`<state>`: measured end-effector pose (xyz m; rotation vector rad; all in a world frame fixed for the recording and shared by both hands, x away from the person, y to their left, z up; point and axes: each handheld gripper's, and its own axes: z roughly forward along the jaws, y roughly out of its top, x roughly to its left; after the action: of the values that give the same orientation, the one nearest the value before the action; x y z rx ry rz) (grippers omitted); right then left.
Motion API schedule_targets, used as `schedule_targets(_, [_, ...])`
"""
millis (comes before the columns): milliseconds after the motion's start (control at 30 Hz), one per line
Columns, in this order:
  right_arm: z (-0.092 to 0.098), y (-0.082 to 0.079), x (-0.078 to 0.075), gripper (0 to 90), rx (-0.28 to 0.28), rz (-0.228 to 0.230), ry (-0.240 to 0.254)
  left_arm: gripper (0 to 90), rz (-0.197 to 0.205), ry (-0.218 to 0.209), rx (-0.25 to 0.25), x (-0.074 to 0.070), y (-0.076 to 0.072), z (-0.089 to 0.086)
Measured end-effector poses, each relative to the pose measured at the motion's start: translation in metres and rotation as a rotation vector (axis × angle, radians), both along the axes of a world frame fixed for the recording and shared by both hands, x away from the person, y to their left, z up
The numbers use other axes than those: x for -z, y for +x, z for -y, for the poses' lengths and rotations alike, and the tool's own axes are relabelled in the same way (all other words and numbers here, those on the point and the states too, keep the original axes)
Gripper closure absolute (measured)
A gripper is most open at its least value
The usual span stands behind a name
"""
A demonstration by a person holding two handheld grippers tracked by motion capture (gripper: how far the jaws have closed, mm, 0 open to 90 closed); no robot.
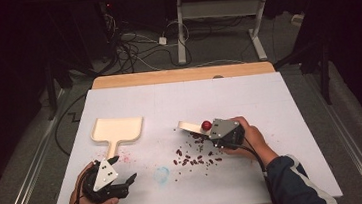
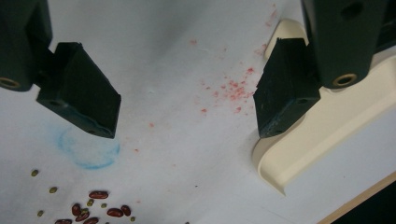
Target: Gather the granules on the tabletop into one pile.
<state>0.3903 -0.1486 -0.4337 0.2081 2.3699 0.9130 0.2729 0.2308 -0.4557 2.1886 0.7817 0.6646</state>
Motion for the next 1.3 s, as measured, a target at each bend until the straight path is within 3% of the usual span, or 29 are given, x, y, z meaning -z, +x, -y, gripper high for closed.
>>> schedule_targets(133, [0.007,-0.01,-0.019,67.9,0.032,0.014,0.045,22.4,0.006,-0.005,-0.004,0.001,0.002,-0.002])
schedule_targets(167, [0.011,-0.018,-0.029,67.9,0.02,-0.013,0.072,22.4,0.008,-0.007,-0.007,0.0,0.002,-0.002])
schedule_targets(200, [0.011,-0.018,-0.029,67.9,0.02,-0.013,0.072,22.4,0.008,-0.008,-0.008,0.0,0.002,-0.003])
schedule_targets(300, [0.01,-0.035,-0.041,67.9,-0.02,-0.076,0.088,22.4,0.014,-0.009,-0.011,-0.001,0.001,-0.003])
schedule_targets(333, [0.008,-0.047,-0.046,67.8,-0.054,-0.127,0.098,22.3,0.014,-0.014,-0.012,-0.002,0.001,-0.004])
schedule_targets(367, [0.008,-0.047,-0.046,67.8,-0.054,-0.127,0.098,22.2,0.015,-0.01,-0.01,-0.002,0.002,-0.004])
schedule_targets(400, [0.004,-0.06,-0.049,67.9,-0.077,-0.193,0.117,21.9,0.019,-0.004,-0.008,-0.002,0.001,-0.004])
schedule_targets(433, [0.004,-0.06,-0.049,67.9,-0.077,-0.193,0.117,21.9,0.02,-0.007,-0.008,-0.003,0.001,-0.004])
schedule_targets(467, [0.001,-0.069,-0.05,67.9,-0.119,-0.271,0.135,21.7,0.018,-0.017,-0.01,-0.003,0.001,-0.005])
schedule_targets(500, [-0.002,-0.074,-0.05,67.9,-0.13,-0.304,0.145,21.7,0.02,-0.025,-0.015,-0.003,0.002,-0.006])
schedule_targets(533, [-0.002,-0.074,-0.05,67.9,-0.13,-0.304,0.145,21.7,0.021,-0.022,-0.018,-0.003,0.002,-0.007])
schedule_targets(567, [-0.006,-0.078,-0.049,67.9,-0.142,-0.343,0.156,21.6,0.024,-0.027,-0.022,-0.003,0.002,-0.008])
schedule_targets(600, [-0.014,-0.082,-0.044,67.9,-0.181,-0.437,0.162,21.6,0.024,-0.029,-0.025,-0.004,0.002,-0.009])
schedule_targets(633, [-0.019,-0.084,-0.04,67.9,-0.192,-0.472,0.169,21.6,0.025,-0.03,-0.029,-0.004,0.002,-0.01])
schedule_targets(667, [-0.019,-0.084,-0.04,67.9,-0.192,-0.472,0.169,21.6,0.027,-0.03,-0.032,-0.004,0.002,-0.011])
schedule_targets(767, [-0.036,-0.086,-0.027,67.9,-0.206,-0.547,0.145,21.6,0.016,-0.046,-0.043,-0.004,0.001,-0.013])
schedule_targets(867, [-0.047,-0.081,-0.016,67.9,-0.199,-0.569,0.104,21.6,0.015,-0.05,-0.043,-0.004,0.001,-0.013])
schedule_targets(900, [-0.049,-0.08,-0.014,67.9,-0.185,-0.586,0.112,21.6,0.014,-0.049,-0.041,-0.004,0.001,-0.013])
schedule_targets(1033, [-0.049,-0.067,-0.011,67.8,-0.105,-0.58,0.114,21.6,0.024,-0.033,-0.021,-0.004,0.002,-0.012])
schedule_targets(1067, [-0.047,-0.058,-0.009,67.7,-0.076,-0.607,0.129,21.6,0.024,-0.032,-0.019,-0.004,0.002,-0.012])
schedule_targets(1300, [-0.04,-0.035,-0.005,67.5,0.018,-0.617,0.139,21.6,0.013,-0.016,0.0,-0.002,0.004,-0.009])
